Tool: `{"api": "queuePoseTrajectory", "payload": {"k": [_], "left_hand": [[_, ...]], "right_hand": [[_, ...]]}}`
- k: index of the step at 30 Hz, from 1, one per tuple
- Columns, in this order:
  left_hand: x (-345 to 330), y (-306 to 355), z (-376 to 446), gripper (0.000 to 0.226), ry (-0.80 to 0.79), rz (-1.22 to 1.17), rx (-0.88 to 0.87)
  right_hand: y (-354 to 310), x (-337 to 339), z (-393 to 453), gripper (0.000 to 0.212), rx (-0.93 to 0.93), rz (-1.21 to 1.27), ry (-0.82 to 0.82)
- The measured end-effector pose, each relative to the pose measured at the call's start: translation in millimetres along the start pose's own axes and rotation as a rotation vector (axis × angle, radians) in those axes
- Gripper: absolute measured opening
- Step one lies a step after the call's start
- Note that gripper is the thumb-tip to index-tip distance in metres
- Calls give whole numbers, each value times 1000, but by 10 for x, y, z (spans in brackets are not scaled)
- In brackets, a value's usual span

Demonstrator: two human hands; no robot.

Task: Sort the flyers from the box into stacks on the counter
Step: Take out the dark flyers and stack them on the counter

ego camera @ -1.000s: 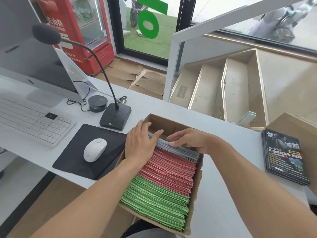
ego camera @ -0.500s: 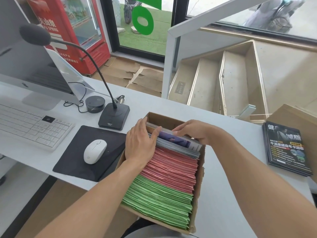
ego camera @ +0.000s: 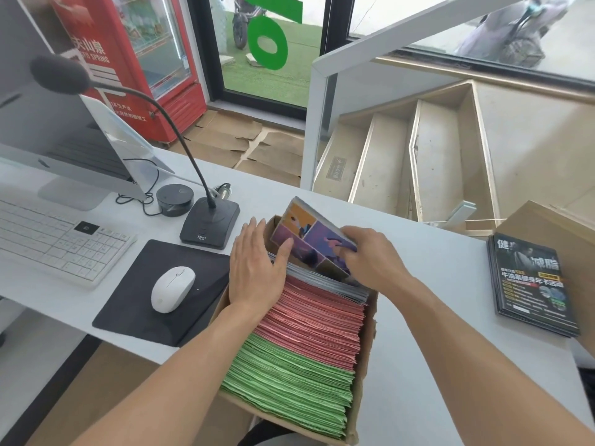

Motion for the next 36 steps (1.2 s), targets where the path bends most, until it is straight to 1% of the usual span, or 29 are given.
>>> {"api": "queuePoseTrajectory", "payload": {"k": [2,3,5,6,7,8,10,11,12,13,14,16,18,19,20,21,22,23,24,25,26,27,28,29,30,31,32,34,36], "left_hand": [[104,70,10,76,67,-141,49],[161,149,3,71,105,-231,68],[244,420,-43,55,149,-393,46],[259,614,-79,47,125,-457,23],[245,844,-125,41,57,-521,4],[203,1107,-188,41,-54,-602,-7],[80,1616,-335,54,-272,-783,-4],[28,1795,-392,58,-305,-850,13],[-17,1905,-420,56,-286,-893,38],[-69,1969,-422,46,-250,-902,53],[-100,2017,-421,31,-210,-893,53],[-175,2035,-384,3,-160,-874,70],[-280,1998,-326,15,-165,-887,146],[-362,1963,-298,16,-184,-901,187],[-441,1934,-275,17,-211,-908,230],[-529,1908,-257,17,-244,-921,266],[-603,1891,-252,16,-280,-936,294],[-667,1881,-248,14,-315,-952,313],[-718,1895,-255,12,-358,-970,332],[-776,1917,-277,13,-414,-988,342],[-833,1954,-303,15,-471,-1012,345],[-899,1988,-338,14,-521,-1015,344],[-955,2036,-382,12,-564,-1002,334],[-1017,2076,-419,11,-595,-970,318],[-1078,2118,-463,12,-620,-936,296],[-1150,2137,-486,13,-633,-901,270],[-1197,2170,-507,12,-638,-854,238],[-1292,2200,-556,6,-633,-777,190],[-1389,2206,-665,16,-644,-743,156]], "right_hand": [[8,310,-68,12,16,192,80],[20,470,-123,13,28,266,127],[62,734,-264,14,29,397,240],[91,827,-340,15,23,443,306],[126,895,-418,18,20,455,382],[152,937,-504,22,22,438,452],[183,922,-666,30,33,404,541],[192,880,-743,34,50,385,560],[188,835,-824,38,81,347,569],[188,788,-893,44,117,293,569],[197,759,-957,49,154,247,564],[281,750,-1032,52,215,161,519],[408,784,-1050,53,221,111,391],[479,826,-1059,50,188,160,327],[563,911,-1064,47,138,256,312],[678,1041,-1067,45,79,342,380],[830,1191,-1069,46,9,383,493],[999,1311,-1055,51,-85,403,565],[1145,1389,-1019,61,-188,448,545],[1292,1407,-961,70,-272,533,452],[1407,1394,-911,74,-312,639,344],[1498,1373,-871,68,-311,730,245],[1557,1365,-850,54,-285,791,178],[1611,1362,-841,39,-254,821,153],[1651,1363,-846,28,-224,823,165],[1717,1350,-861,23,-203,817,201],[1786,1336,-890,22,-186,813,250],[1936,1295,-974,28,-179,789,358],[2148,1226,-1075,31,-233,655,438]]}}
Point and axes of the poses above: each hand's wrist, its own z-axis towards the middle knuckle, its own x-axis out of the back of the hand, y = z × x, the point moved 6 cm from there along z, towards the middle knuckle, and after that the axes turned 3 degrees about y, right-handed, at the moved point
